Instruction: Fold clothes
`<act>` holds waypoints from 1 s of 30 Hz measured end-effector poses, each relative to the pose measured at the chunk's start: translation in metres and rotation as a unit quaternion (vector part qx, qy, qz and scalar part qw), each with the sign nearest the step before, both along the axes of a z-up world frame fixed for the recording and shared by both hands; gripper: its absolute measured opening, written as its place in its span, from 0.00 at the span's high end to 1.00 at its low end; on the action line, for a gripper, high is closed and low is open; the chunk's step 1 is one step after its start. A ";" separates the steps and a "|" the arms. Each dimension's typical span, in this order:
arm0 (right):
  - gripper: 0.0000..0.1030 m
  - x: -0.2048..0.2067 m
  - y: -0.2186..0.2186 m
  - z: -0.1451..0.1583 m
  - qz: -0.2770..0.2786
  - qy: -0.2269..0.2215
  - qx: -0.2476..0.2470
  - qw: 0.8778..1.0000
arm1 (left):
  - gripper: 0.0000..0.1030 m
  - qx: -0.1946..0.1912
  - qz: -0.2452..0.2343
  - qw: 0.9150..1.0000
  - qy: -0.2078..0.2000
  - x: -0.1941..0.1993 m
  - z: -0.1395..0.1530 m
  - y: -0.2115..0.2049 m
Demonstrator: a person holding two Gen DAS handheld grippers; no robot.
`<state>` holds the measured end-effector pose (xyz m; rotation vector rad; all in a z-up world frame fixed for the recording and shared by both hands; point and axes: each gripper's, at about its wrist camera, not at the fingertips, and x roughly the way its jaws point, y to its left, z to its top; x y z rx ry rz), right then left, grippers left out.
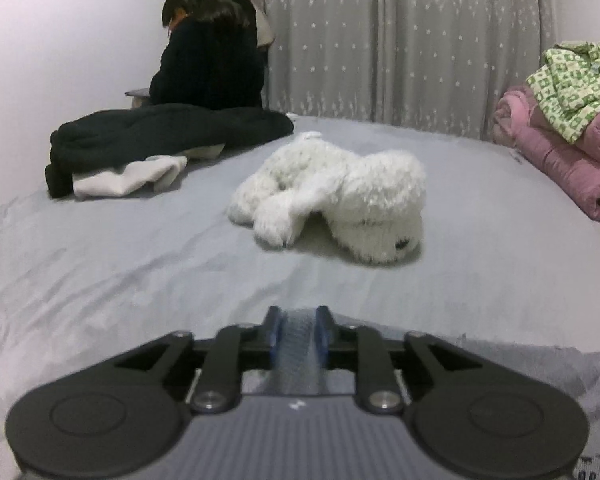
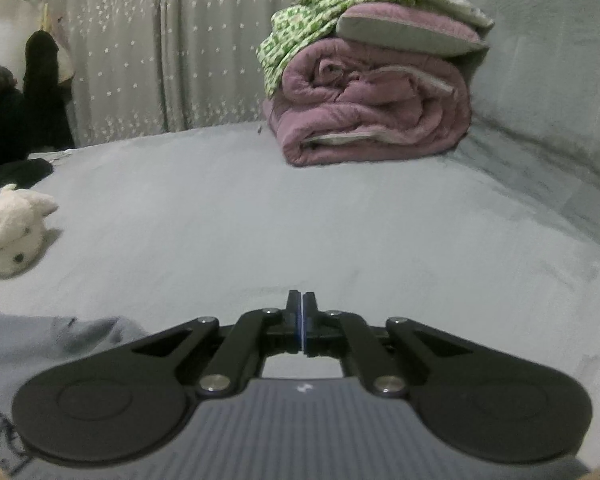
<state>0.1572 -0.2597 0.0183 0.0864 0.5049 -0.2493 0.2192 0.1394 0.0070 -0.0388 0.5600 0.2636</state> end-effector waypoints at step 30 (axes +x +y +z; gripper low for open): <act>0.50 -0.125 0.022 -0.022 0.016 0.069 0.108 0.992 | 0.46 -0.032 -0.094 0.989 0.110 -0.135 -0.022 -0.054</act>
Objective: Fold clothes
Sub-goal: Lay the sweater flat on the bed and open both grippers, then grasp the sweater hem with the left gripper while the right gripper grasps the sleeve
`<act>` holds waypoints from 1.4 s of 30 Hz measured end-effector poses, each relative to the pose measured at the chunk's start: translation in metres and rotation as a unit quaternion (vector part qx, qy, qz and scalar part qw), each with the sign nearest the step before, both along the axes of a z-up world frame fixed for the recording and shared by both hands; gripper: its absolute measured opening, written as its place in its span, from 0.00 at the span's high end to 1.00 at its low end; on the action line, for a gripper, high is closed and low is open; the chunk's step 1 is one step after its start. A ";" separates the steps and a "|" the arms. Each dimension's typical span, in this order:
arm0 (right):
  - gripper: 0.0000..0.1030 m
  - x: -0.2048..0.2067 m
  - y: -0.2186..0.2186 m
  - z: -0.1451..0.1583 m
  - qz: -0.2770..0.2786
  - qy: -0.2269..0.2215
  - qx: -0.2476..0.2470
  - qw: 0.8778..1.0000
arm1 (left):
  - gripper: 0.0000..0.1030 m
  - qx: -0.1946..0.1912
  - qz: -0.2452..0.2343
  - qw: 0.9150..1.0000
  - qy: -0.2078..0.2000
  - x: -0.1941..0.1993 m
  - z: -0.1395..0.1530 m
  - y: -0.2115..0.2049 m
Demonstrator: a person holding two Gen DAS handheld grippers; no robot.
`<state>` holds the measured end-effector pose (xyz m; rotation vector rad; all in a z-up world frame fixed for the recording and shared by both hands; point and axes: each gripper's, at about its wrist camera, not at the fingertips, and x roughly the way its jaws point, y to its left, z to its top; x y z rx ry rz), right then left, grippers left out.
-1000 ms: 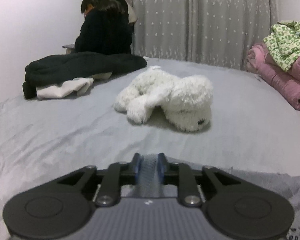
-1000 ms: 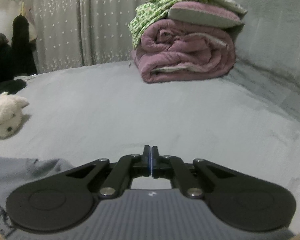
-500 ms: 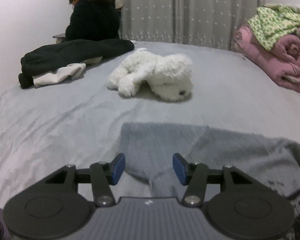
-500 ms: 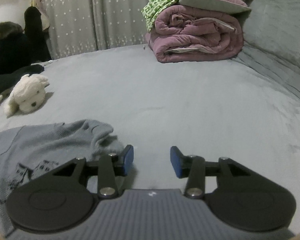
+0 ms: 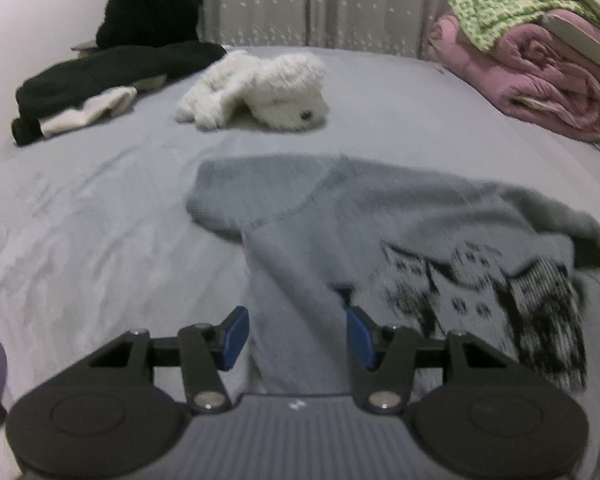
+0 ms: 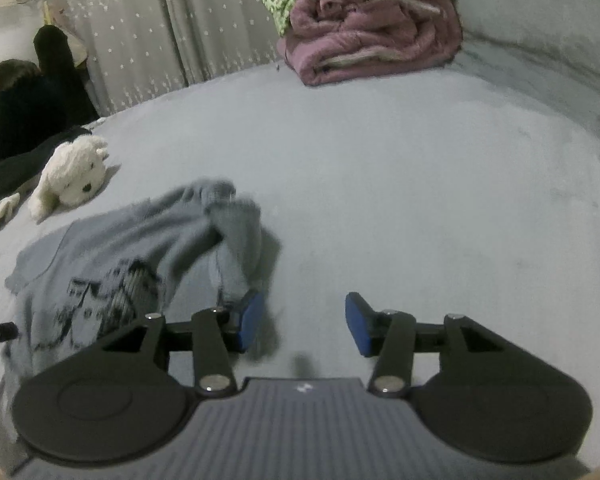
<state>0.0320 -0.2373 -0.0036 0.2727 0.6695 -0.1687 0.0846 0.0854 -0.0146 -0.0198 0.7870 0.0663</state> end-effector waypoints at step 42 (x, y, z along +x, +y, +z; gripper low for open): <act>0.36 -0.082 0.039 -0.018 0.191 0.037 -0.127 0.973 | 0.50 -0.206 -0.156 0.964 0.055 -0.066 0.011 -0.031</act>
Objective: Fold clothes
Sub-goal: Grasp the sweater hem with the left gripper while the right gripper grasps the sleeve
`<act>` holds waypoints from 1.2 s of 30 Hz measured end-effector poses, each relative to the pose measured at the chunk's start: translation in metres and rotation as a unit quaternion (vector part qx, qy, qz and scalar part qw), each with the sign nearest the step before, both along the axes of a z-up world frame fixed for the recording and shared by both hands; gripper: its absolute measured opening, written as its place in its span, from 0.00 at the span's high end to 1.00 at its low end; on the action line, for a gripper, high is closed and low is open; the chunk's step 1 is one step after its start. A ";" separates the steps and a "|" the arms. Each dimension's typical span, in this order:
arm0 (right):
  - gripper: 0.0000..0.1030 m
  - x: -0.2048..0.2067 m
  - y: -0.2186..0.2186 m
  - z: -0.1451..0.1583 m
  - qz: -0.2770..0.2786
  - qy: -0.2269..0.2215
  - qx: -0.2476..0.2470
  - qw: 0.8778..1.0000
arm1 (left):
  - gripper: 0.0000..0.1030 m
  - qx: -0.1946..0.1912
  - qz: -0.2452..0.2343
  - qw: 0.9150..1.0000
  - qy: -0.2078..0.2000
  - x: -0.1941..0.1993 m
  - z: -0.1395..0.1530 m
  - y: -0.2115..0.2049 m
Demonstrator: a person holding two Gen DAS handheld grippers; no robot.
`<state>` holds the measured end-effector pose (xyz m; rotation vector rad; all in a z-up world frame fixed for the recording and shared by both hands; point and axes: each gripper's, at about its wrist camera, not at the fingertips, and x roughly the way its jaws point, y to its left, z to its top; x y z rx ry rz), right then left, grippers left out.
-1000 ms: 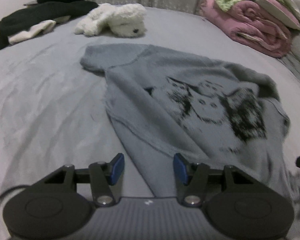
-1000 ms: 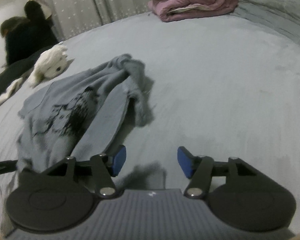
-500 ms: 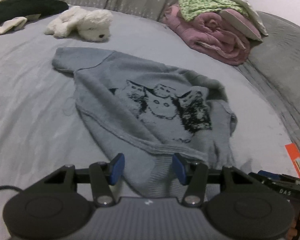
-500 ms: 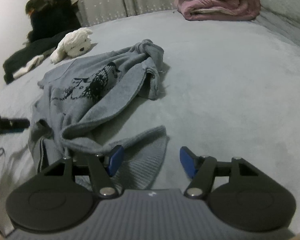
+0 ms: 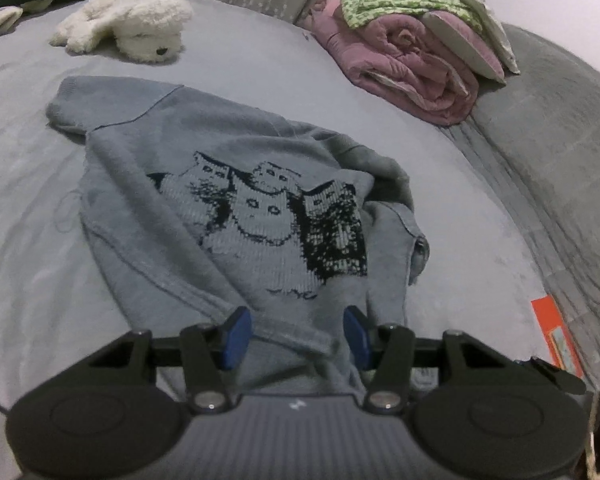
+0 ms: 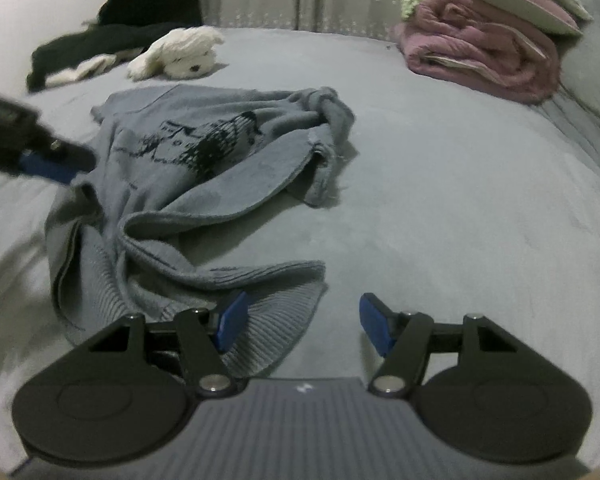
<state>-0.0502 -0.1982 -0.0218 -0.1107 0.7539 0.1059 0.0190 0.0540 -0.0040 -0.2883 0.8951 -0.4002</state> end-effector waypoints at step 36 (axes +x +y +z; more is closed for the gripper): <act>0.89 0.018 -0.018 -0.004 -0.030 0.056 0.096 0.993 | 0.83 0.118 -0.102 0.988 0.015 -0.061 -0.023 0.046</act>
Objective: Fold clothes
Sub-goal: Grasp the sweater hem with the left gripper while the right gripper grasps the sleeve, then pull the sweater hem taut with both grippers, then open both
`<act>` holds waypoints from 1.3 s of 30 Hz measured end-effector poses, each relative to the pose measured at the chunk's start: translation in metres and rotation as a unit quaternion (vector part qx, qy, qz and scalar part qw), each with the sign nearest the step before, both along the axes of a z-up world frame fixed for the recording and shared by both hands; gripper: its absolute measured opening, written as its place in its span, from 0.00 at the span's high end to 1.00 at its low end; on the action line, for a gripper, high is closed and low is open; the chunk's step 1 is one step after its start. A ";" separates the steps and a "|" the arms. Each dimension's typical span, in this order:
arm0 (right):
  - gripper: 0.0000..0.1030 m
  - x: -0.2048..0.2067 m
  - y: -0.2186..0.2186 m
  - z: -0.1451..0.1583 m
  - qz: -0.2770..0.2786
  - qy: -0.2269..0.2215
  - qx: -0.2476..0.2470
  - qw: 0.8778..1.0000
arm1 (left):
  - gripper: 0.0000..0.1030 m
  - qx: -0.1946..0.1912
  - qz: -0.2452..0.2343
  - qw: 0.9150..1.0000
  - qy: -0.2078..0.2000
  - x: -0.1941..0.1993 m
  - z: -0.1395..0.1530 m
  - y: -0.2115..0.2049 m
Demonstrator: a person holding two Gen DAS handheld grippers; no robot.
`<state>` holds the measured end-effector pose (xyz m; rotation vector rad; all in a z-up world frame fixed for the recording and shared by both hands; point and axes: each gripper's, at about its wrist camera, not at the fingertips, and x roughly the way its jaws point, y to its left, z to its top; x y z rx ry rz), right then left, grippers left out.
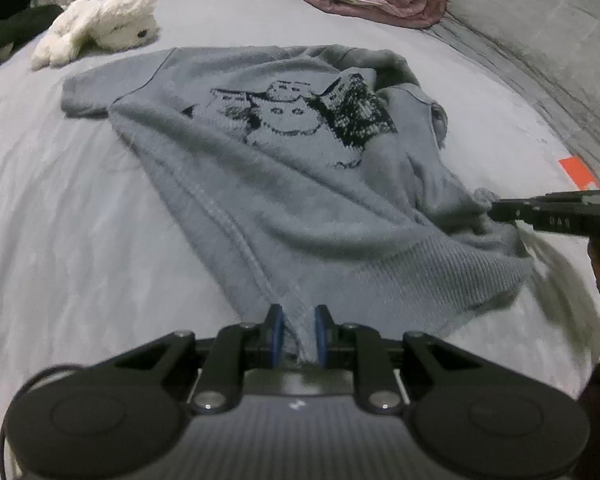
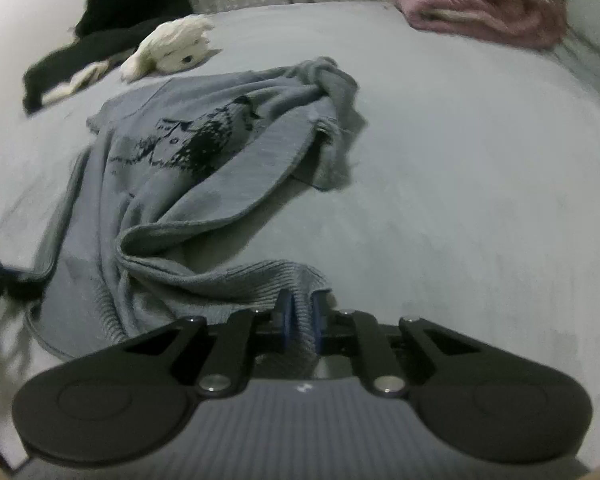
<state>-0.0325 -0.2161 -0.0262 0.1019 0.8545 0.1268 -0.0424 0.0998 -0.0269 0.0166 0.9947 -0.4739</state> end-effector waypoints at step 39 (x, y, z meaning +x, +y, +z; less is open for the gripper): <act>1.00 -0.121 -0.059 0.064 -0.085 0.013 0.092 0.992 | 0.94 -0.047 0.064 0.997 0.007 -0.046 0.050 0.051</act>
